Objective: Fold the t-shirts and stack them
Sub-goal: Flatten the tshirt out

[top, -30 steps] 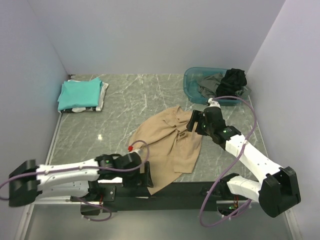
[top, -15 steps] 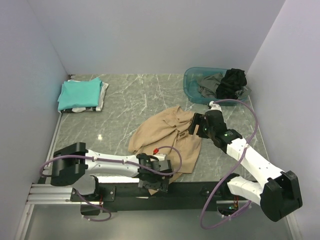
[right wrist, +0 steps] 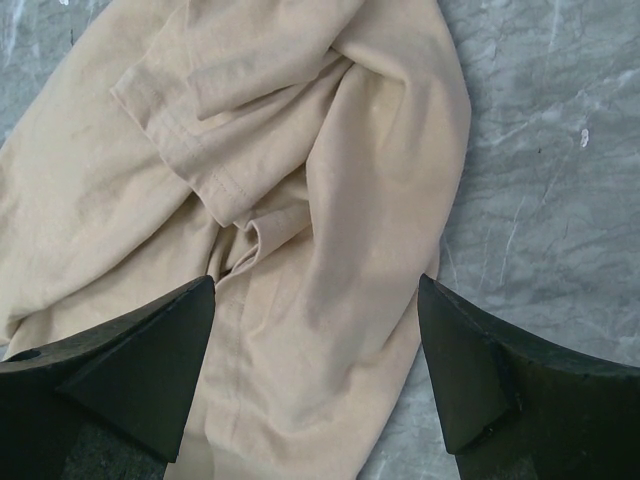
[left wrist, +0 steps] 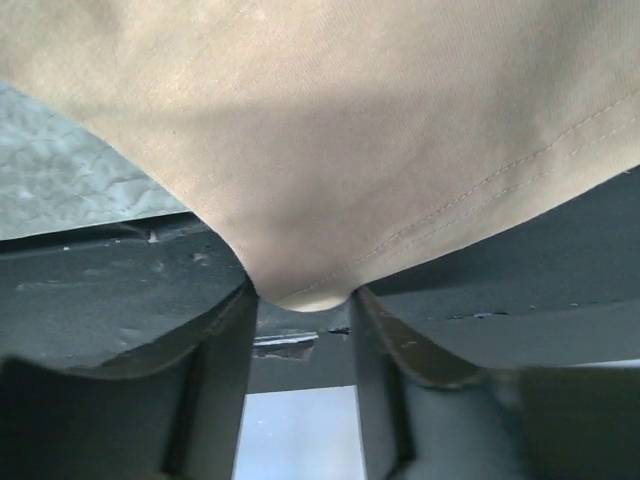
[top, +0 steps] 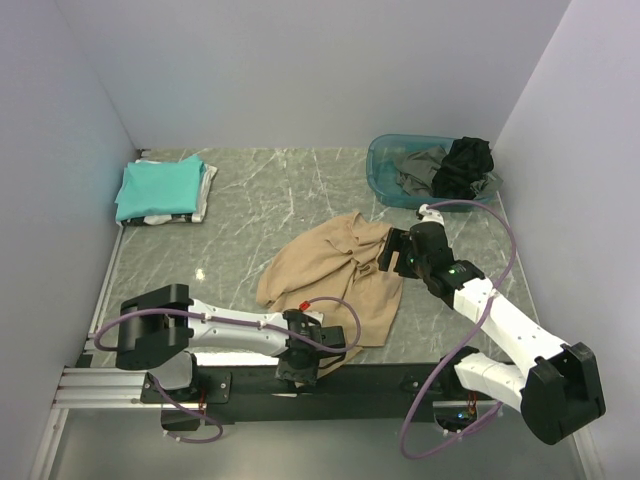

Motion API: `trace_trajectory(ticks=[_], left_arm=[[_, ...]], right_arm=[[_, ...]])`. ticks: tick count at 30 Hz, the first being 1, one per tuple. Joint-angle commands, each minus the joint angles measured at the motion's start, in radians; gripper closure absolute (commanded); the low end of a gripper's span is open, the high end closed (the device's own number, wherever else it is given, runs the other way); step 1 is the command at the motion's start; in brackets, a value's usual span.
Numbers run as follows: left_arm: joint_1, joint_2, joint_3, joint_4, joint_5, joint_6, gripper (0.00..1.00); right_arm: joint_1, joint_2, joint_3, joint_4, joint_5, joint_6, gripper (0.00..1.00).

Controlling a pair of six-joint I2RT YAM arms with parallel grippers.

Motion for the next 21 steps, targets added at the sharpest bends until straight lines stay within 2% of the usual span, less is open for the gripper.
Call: trace_trajectory(ticks=[1, 2, 3, 5, 11, 13, 16, 17, 21], left_arm=[[0.012, 0.028, -0.004, 0.017, -0.076, -0.019, 0.56], [0.032, 0.018, -0.010, 0.026, -0.078, -0.018, 0.66], [0.044, 0.014, -0.015, 0.028, -0.078, -0.021, 0.81], [0.083, -0.005, -0.027, 0.028, -0.083, -0.024, 0.99], [0.118, -0.093, 0.020, -0.060, -0.208, -0.037, 0.99], [0.144, -0.147, 0.020, -0.090, -0.242, -0.047, 0.99], [0.242, -0.201, -0.010, -0.090, -0.291, -0.039, 0.99], [0.305, -0.237, -0.019, -0.086, -0.303, -0.038, 0.99], [0.435, -0.311, -0.068, -0.069, -0.334, -0.027, 0.99]], right_arm=[[-0.006, -0.013, 0.000, 0.020, 0.008, -0.014, 0.12], [-0.006, -0.016, 0.000, 0.019, 0.006, -0.018, 0.12], [-0.006, -0.019, -0.002, 0.019, 0.003, -0.021, 0.12], [-0.006, -0.022, 0.000, 0.013, 0.006, -0.026, 0.12], [0.002, -0.039, 0.009, -0.030, -0.016, -0.040, 0.13], [0.041, -0.054, 0.012, -0.045, -0.017, -0.047, 0.13], [0.119, -0.068, 0.018, -0.084, 0.006, -0.035, 0.13], [0.179, -0.066, 0.018, -0.093, 0.002, -0.020, 0.13], [0.326, -0.033, -0.012, -0.070, -0.047, 0.040, 0.13]])
